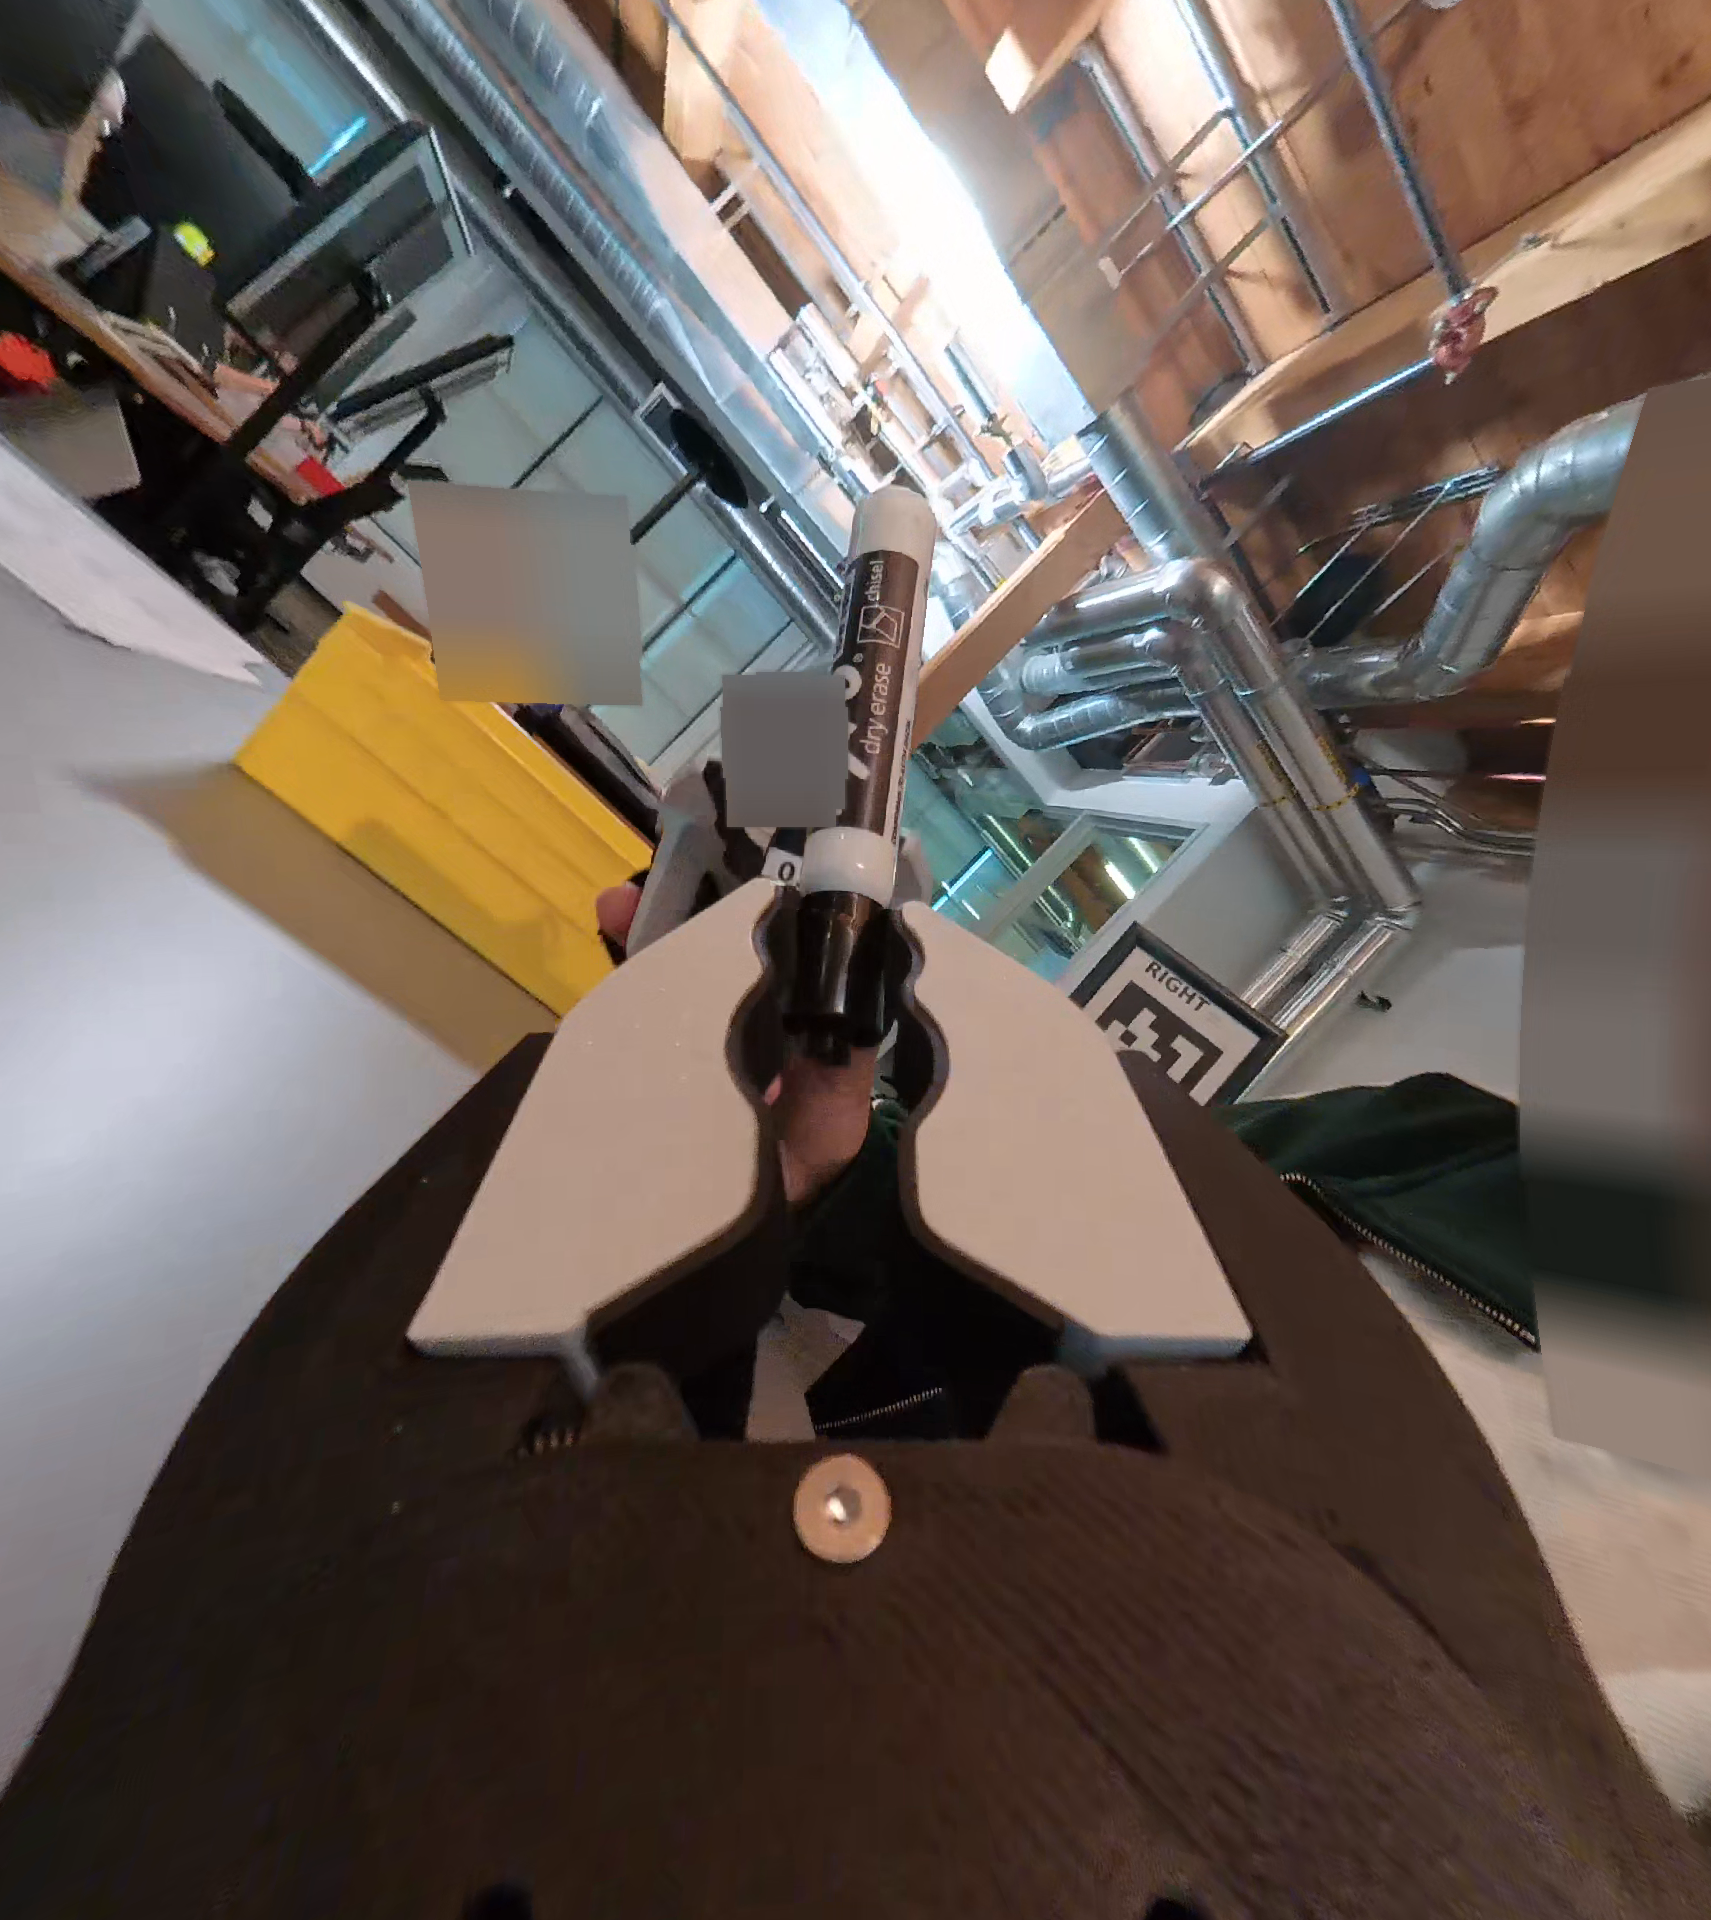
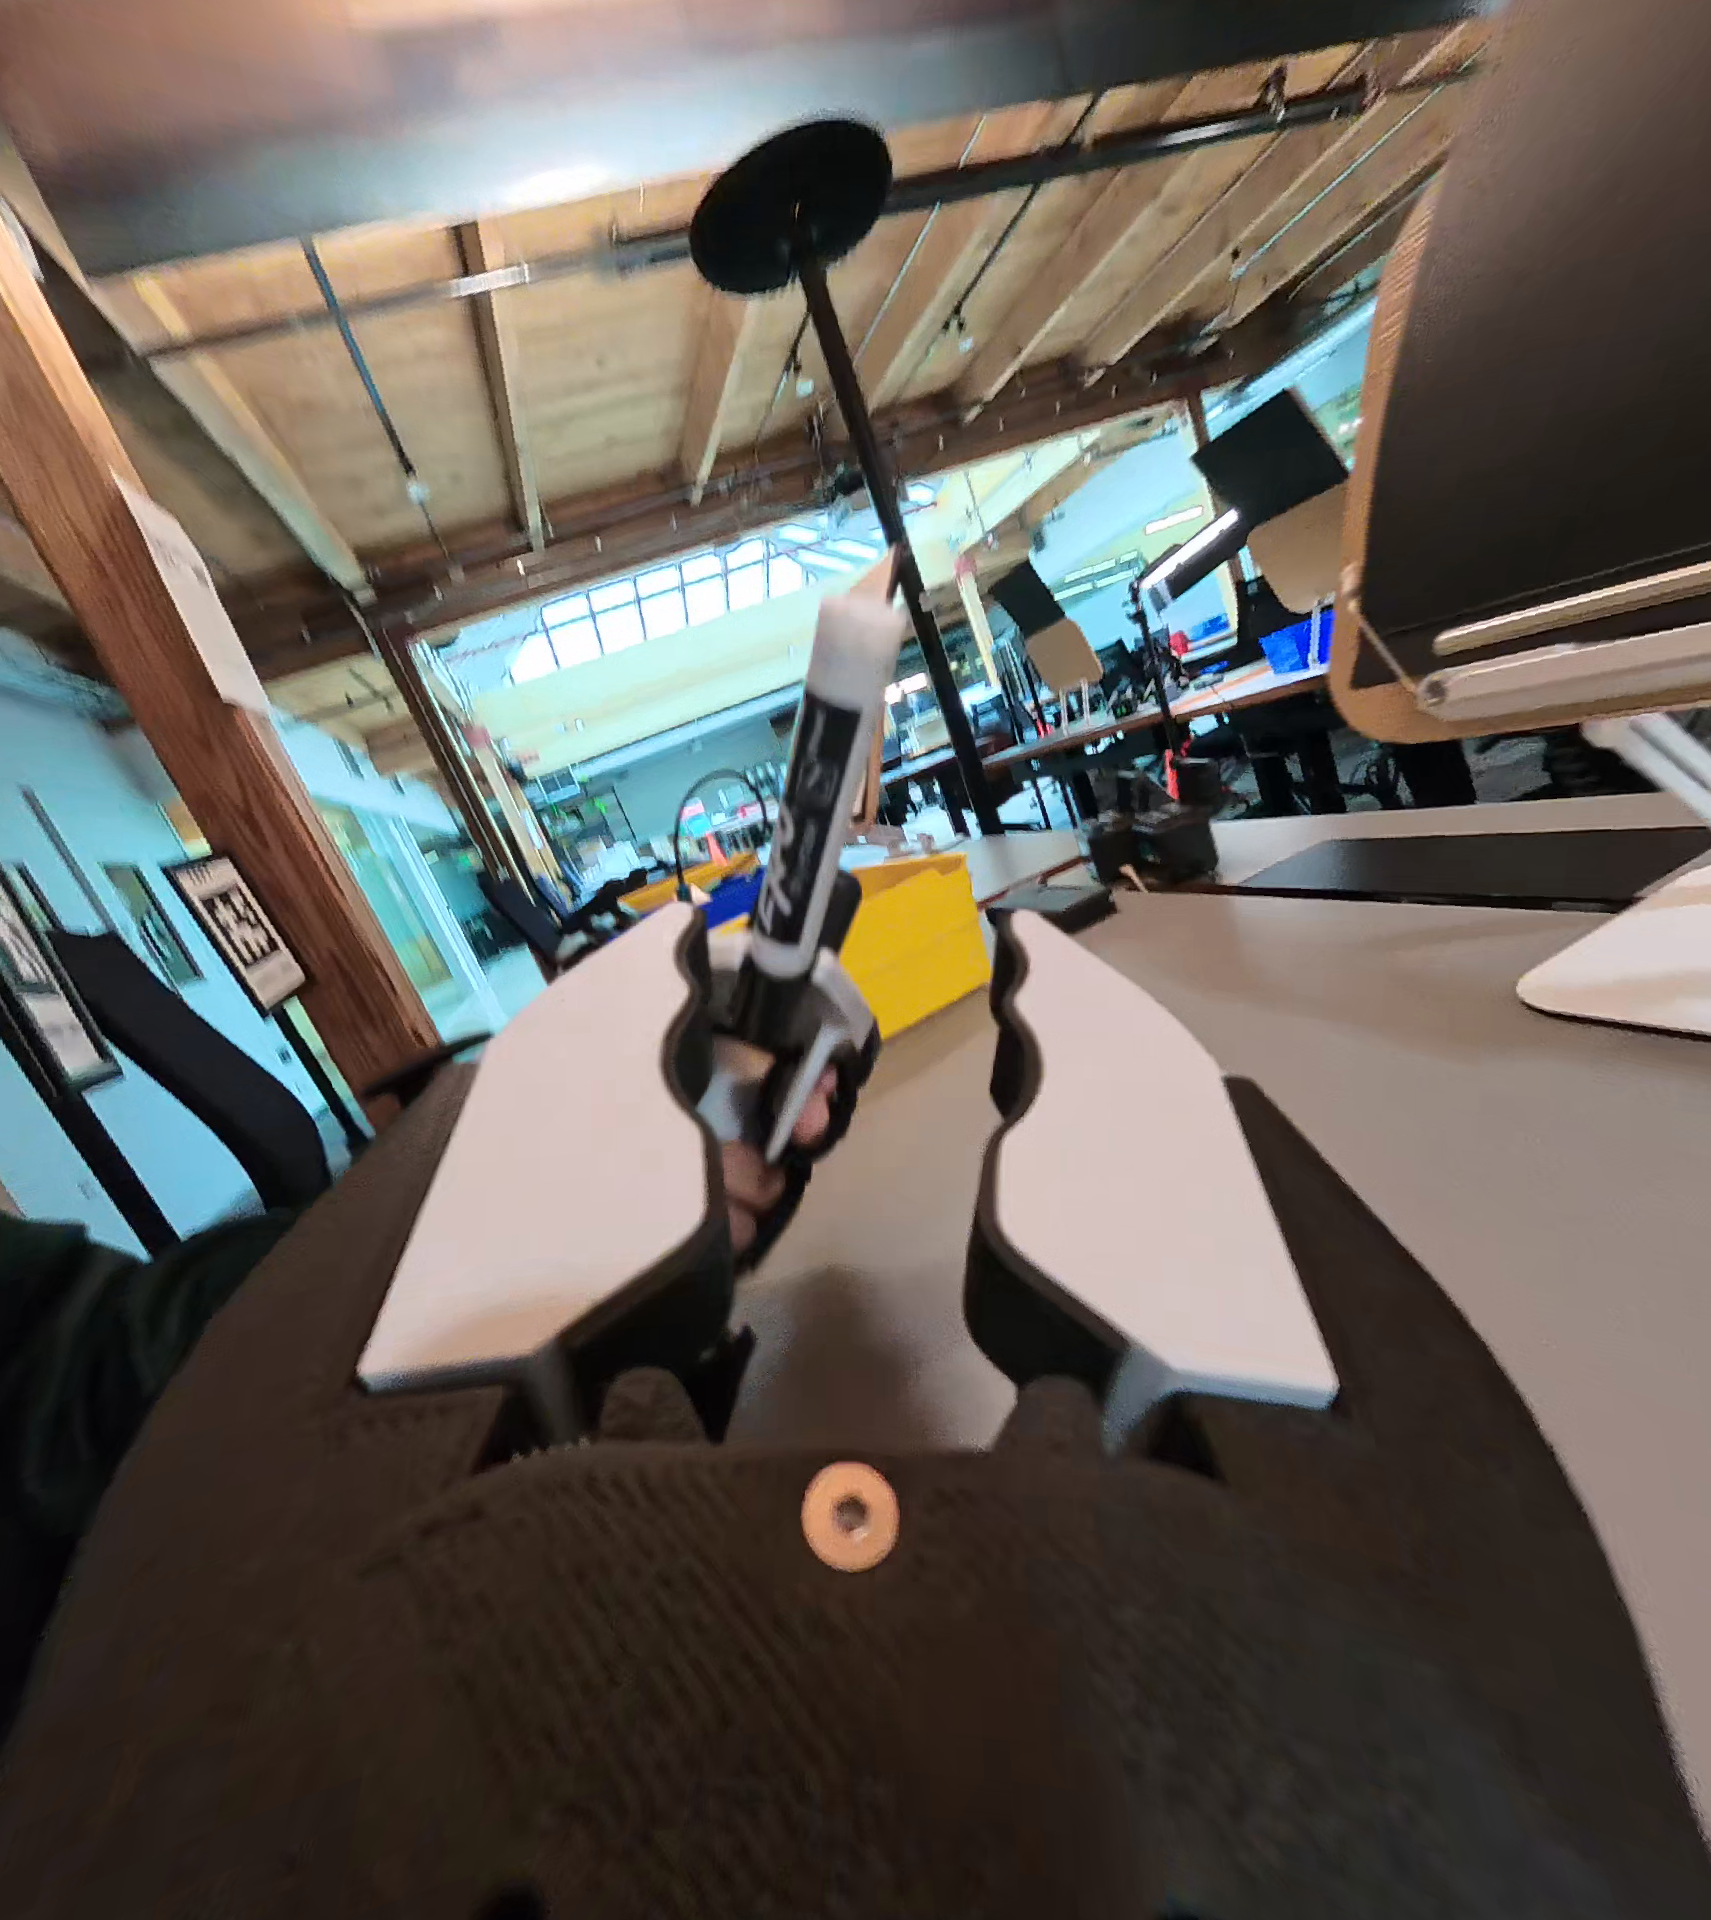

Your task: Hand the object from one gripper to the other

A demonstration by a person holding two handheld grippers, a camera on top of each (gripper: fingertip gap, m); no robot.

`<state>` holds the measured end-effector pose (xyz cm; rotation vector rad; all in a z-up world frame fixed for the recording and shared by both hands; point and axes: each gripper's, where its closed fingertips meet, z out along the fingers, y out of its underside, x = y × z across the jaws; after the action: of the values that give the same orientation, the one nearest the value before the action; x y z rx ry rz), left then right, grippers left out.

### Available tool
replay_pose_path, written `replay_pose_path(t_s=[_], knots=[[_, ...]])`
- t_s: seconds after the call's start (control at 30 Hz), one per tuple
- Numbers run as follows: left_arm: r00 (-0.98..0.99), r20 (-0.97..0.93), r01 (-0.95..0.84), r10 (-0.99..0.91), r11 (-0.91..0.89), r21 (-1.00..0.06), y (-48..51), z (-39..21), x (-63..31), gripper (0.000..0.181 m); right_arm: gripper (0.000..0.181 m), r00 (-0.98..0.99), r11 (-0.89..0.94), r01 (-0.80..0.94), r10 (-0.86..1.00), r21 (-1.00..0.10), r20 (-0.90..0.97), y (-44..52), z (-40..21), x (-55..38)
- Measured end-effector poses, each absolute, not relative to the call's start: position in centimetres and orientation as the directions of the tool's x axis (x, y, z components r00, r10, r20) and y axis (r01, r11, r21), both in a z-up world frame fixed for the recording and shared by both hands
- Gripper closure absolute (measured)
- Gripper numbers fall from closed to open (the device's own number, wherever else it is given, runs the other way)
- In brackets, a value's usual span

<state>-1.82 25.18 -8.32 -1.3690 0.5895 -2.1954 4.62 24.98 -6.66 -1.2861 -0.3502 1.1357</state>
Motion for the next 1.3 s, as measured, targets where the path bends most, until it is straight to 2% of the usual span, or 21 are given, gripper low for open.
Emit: replay_pose_path(t_s=[0.23,0.3,0.37,0.6,0.73,1.0,1.3], knots=[[-0.284,0.700,0.036,-0.656,-0.737,-0.675,23.2,-11.3,1.4,0.165,0.131,0.319,-0.213,-0.589,0.825,-0.779,-0.467,25.1,-6.2,6.1],[-0.263,0.696,0.003,-0.669,-0.721,-0.693,22.7,-12.1,2.0,0.165,0.138,0.283,-0.234,-0.601,0.832,-0.765,-0.477,24.9,-6.1,6.0],[-0.273,0.692,-0.048,-0.668,-0.709,-0.703,22.0,-12.8,2.4,0.165,0.161,0.287,-0.267,-0.573,0.820,-0.774,-0.496,24.9,-6.7,5.8],[-0.239,0.625,-0.110,-0.743,-0.619,-0.778,21.4,-14.3,2.4,0.163,0.161,0.310,-0.274,-0.491,0.832,-0.827,-0.459,24.7,-7.4,4.7],[-0.169,0.545,-0.147,-0.822,-0.525,-0.838,21.6,-15.1,2.4,0.144,0.161,0.359,-0.230,-0.428,0.844,-0.874,-0.398,24.4,-7.4,4.7],[-0.006,0.239,-0.283,-0.971,-0.227,-0.932,21.7,-16.9,2.8,0.141,0.161,0.498,-0.105,-0.105,0.855,-0.989,-0.144,24.0,-9.5,3.3],[-0.006,0.160,-0.289,-0.987,-0.151,-0.945,20.8,-16.8,3.5,0.141,0.161,0.458,-0.124,-0.075,0.877,-0.989,-0.145,23.2,-9.9,1.8]])
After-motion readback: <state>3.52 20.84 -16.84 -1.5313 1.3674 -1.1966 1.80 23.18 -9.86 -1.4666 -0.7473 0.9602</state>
